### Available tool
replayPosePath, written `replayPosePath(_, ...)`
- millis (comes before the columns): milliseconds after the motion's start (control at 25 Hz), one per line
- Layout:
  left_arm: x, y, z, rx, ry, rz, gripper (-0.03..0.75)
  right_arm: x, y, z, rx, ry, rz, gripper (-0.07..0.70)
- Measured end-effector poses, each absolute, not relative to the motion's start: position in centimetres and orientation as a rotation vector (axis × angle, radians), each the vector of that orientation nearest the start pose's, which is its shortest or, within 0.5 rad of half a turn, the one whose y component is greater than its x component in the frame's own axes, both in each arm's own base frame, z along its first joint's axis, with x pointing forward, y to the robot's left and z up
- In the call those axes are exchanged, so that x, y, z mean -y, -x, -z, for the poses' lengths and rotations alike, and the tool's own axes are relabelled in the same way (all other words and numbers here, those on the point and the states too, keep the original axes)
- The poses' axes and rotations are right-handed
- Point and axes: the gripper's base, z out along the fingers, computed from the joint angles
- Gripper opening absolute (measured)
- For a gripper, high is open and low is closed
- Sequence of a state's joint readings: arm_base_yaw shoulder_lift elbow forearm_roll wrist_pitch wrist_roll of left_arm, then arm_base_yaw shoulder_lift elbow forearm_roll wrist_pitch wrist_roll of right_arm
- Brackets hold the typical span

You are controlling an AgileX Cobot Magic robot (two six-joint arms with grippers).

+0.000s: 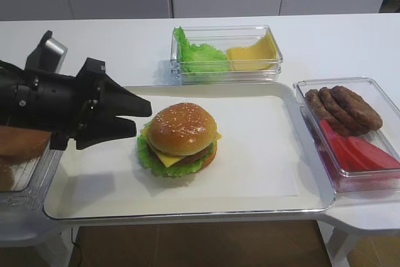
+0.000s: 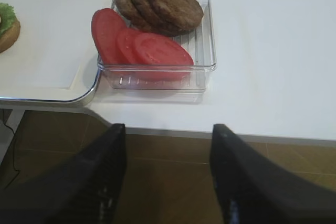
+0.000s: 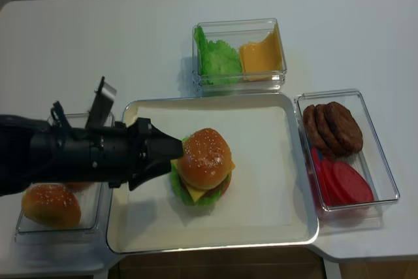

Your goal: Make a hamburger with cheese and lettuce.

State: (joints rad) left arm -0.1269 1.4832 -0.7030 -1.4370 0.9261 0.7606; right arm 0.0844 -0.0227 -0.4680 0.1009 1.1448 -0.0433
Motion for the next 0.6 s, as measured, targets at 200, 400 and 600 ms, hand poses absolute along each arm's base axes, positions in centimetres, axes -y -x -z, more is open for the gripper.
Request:
replayPosePath(200,8.9,-24.1,-23.3,-2.457,0.143,1.344,0.372,-0.8,0.9,-26.2,-2.132,0.146,-0.147,0.405)
replayPosePath(400,7.0,-23.3,-24.3,-2.473,0.139,1.215,0.37,-0.8,0.9,-26.2,-2.132,0.146,-0.147,0.405)
replayPosePath(600,6.1,-22.7,-26.2,-2.505,0.036,1.039,0.357,-0.8,0.9,-26.2,-2.132,0.146,-0.147,0.405)
